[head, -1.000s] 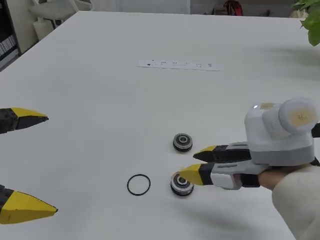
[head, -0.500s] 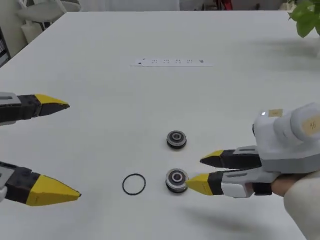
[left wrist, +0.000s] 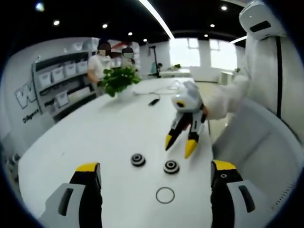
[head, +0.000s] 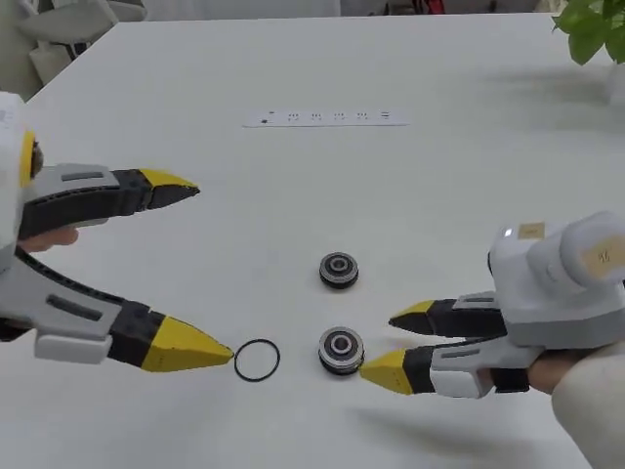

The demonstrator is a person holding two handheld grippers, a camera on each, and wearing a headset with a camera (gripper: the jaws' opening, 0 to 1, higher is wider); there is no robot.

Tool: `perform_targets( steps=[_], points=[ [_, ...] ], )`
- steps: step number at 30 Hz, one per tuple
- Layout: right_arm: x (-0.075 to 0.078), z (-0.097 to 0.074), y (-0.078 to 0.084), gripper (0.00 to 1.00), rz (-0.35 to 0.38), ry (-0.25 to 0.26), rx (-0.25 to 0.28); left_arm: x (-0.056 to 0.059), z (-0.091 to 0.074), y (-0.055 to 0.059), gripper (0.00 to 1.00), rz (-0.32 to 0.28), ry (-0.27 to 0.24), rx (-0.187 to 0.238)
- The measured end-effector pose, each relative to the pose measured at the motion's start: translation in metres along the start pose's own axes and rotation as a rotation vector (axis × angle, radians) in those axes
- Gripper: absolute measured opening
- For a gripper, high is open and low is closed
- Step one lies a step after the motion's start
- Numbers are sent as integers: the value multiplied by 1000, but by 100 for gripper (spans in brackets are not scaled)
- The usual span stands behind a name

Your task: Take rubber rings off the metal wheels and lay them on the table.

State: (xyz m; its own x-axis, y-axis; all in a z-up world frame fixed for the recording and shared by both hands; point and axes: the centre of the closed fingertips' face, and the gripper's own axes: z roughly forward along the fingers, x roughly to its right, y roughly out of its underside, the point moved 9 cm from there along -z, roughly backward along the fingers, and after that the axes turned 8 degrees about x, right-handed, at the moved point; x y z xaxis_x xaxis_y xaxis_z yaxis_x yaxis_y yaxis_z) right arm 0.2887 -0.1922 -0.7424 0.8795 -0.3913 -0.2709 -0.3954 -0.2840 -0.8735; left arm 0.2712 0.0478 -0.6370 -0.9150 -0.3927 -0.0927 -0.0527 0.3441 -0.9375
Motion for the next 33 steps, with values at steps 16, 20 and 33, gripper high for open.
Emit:
perform_targets(
  steps=[16,20,33],
  points=[
    [-3,15,1,40,-8,-21,-11,2,53,5,90,-29,40,71],
    [-4,18,3,39,-14,-30,-21,6,64,10,86,-41,53,69],
    [-5,20,8,32,-17,-40,-18,22,82,39,64,-78,51,54]
  ],
)
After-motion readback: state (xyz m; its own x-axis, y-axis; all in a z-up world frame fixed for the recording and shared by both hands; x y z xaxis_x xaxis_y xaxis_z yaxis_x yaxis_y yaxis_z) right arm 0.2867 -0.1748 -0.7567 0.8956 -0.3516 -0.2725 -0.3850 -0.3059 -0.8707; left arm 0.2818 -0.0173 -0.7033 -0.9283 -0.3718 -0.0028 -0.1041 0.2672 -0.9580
